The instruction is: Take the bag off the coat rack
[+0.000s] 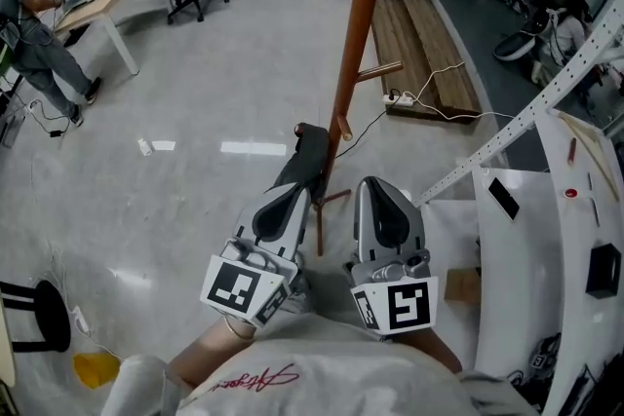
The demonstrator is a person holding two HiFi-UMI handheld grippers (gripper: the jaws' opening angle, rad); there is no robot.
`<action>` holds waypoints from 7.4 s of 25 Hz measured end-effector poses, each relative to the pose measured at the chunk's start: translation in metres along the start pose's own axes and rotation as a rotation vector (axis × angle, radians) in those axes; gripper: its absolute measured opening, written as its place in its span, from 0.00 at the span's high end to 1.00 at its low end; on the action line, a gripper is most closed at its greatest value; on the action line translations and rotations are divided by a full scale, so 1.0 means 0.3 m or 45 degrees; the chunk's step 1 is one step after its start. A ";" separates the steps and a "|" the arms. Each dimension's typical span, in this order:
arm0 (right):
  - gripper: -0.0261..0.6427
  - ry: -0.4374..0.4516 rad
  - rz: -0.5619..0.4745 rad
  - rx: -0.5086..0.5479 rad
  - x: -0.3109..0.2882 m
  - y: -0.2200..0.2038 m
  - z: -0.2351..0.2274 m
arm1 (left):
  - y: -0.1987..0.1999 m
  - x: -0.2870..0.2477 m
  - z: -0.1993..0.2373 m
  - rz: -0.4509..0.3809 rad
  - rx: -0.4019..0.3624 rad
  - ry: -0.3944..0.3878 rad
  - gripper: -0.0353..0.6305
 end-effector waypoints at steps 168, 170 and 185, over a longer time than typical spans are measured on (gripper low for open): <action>0.93 0.103 -0.047 0.026 -0.144 0.045 0.077 | 0.162 -0.033 0.101 -0.038 -0.227 -0.284 0.89; 0.93 0.081 -0.048 0.040 -0.112 0.057 0.104 | 0.170 0.004 0.085 -0.050 -0.215 -0.295 0.89; 0.93 0.005 -0.054 0.045 0.082 0.140 0.314 | 0.188 0.287 -0.045 -0.044 -0.213 -0.423 0.89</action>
Point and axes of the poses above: the fingertips, and each gripper's own axes: x backward along the fingers, z to its left, y out of its top, the point moved 1 cm from there along x, backward along the fingers, and after that the axes turned 8 degrees about y, right-handed, at the moved point
